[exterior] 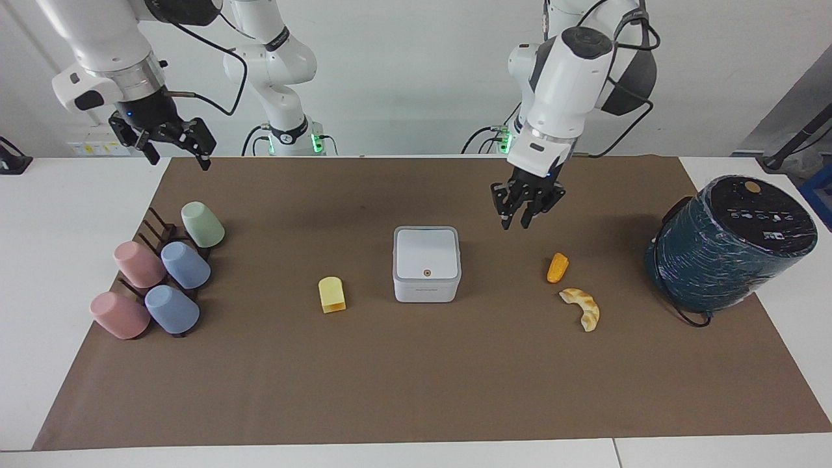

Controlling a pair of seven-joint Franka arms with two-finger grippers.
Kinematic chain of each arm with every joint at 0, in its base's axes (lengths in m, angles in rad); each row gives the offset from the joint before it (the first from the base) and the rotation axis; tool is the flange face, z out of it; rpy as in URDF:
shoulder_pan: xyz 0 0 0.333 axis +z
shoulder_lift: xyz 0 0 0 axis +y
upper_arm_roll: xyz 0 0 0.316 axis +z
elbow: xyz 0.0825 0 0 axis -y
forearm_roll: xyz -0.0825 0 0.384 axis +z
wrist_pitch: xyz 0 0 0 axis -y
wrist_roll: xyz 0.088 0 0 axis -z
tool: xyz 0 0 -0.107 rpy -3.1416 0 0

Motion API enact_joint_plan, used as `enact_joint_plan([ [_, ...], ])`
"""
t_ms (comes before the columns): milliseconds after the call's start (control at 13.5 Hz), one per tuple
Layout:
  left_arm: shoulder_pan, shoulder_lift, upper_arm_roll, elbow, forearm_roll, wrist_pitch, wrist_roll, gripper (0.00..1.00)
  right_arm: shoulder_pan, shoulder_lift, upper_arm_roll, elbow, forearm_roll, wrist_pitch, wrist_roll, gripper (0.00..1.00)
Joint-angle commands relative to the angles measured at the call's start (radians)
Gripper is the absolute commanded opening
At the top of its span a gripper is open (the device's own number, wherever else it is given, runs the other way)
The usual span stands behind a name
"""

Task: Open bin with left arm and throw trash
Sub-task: 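Reach the left gripper to the white bin lid and grasp it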

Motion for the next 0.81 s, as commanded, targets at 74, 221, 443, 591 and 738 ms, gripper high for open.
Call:
enact_joint_plan([
  [74,-0.046,0.037,0.015,0.003,-0.040,0.120,-0.073,0.00,-0.006,-0.026,0.007,-0.031,-0.008,0.004,-0.029,1.00],
  [221,-0.049,0.052,0.015,0.008,-0.045,0.144,-0.075,0.00,-0.006,-0.026,0.007,-0.033,-0.009,0.004,-0.028,1.00],
  [443,-0.071,0.075,0.015,0.002,-0.045,0.183,-0.089,0.00,-0.006,-0.028,0.013,-0.033,-0.009,0.004,-0.029,1.00],
  [591,-0.100,0.104,0.016,0.006,-0.043,0.203,-0.122,0.00,-0.006,-0.028,0.013,-0.035,-0.008,0.006,-0.029,1.00],
  [738,-0.124,0.136,0.018,0.008,-0.036,0.227,-0.144,0.00,-0.008,-0.029,0.013,-0.041,-0.008,0.006,-0.028,1.00],
])
